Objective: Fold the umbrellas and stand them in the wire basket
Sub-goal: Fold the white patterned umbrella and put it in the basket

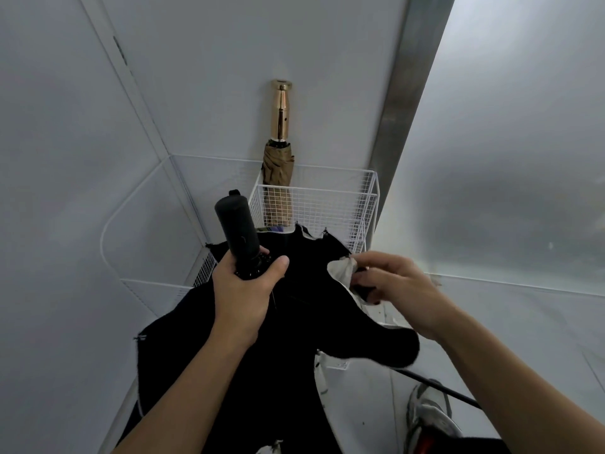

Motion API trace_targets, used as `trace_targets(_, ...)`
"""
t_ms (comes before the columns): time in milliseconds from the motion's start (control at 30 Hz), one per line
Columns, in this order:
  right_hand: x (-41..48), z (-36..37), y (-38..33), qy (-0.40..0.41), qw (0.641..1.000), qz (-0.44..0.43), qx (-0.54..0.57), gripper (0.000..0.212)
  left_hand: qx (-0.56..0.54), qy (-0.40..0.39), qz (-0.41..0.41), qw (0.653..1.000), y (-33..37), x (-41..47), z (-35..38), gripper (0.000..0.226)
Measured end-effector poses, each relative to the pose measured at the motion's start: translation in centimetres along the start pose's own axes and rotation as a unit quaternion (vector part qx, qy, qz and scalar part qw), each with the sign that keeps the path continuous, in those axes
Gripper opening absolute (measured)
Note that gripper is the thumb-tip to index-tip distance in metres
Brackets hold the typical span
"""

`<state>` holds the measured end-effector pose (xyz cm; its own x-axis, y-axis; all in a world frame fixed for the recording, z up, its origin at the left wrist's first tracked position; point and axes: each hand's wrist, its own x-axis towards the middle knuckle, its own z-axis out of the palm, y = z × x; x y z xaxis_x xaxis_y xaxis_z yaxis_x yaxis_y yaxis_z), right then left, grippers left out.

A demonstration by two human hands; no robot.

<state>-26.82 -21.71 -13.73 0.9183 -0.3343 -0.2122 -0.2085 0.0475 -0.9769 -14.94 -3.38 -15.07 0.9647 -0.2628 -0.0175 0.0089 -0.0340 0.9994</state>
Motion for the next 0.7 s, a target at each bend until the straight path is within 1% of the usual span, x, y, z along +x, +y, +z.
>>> trace_targets(100, 0.7, -0.1, 0.1, 0.135, 0.991, -0.001, 0.013, 0.019, -0.003, -0.023, 0.003, 1.0, 0.3, 0.0, -0.1, 0.014)
trace_targets(167, 1.2, -0.3, 0.5, 0.176, 0.984, -0.006, 0.0, 0.004, 0.014, -0.045, 0.017, 0.999, 0.5, -0.2, -0.1, 0.023)
trace_targets(200, 1.5, -0.6, 1.0, 0.176, 0.983, -0.012, -0.053, 0.015, 0.023, -0.056, 0.024, 0.998, 0.6, -0.3, -0.1, 0.028)
trace_targets(233, 1.7, -0.7, 1.3, 0.163, 0.978, -0.011, -0.133, 0.022, 0.029, -0.064, 0.03, 0.997, 0.6, -0.5, -0.1, 0.031)
trace_targets(300, 1.8, -0.4, 1.8, 0.12, 0.954, -0.007, -0.274, 0.019, 0.033, -0.066, 0.032, 0.997, 0.6, -0.6, 0.0, 0.034)
trace_targets(333, 1.9, -0.2, 2.2, 0.108, 0.944, -0.016, -0.312, 0.03, 0.03, -0.062, 0.03, 0.997, 0.6, -0.7, 0.1, 0.033)
trace_targets(367, 1.9, -0.1, 2.5, 0.113, 0.939, -0.027, -0.323, 0.038, 0.026, -0.057, 0.028, 0.998, 0.7, -0.7, 0.1, 0.029)
trace_targets(400, 1.8, 0.2, 2.5, 0.13, 0.938, -0.038, -0.318, 0.041, 0.021, -0.047, 0.024, 0.998, 0.7, -0.7, 0.1, 0.024)
trace_targets(467, 1.4, 0.6, 2.2, 0.154, 0.944, -0.072, -0.283, 0.033, 0.01, -0.017, 0.009, 1.0, 0.7, -0.4, -0.1, 0.018)
trace_targets(533, 1.0, 1.1, 2.1, 0.151, 0.939, -0.138, -0.276, 0.024, 0.0, 0.02, -0.013, 1.0, 0.8, -0.1, -0.2, 0.022)
trace_targets(567, 0.8, 1.6, 2.2, 0.154, 0.927, -0.186, -0.286, 0.017, -0.004, 0.04, -0.022, 0.999, 0.8, 0.1, -0.1, 0.023)
trace_targets(600, 0.6, 2.0, 2.3, 0.17, 0.904, -0.239, -0.31, 0.007, -0.006, 0.057, -0.028, 0.998, 0.8, 0.2, -0.1, 0.023)
trace_targets(633, 0.4, 2.4, 2.4, 0.202, 0.867, -0.286, -0.354, 0.009, -0.008, 0.073, -0.029, 0.997, 0.8, 0.2, 0.0, 0.024)
trace_targets(667, 0.3, 2.7, 2.5, 0.238, 0.826, -0.324, -0.394, 0.015, -0.012, 0.089, -0.03, 0.996, 0.8, 0.2, 0.1, 0.025)
trace_targets(700, 0.4, 2.8, 2.5, 0.269, 0.796, -0.354, -0.412, 0.016, -0.02, 0.103, -0.031, 0.994, 0.9, 0.3, 0.1, 0.025)
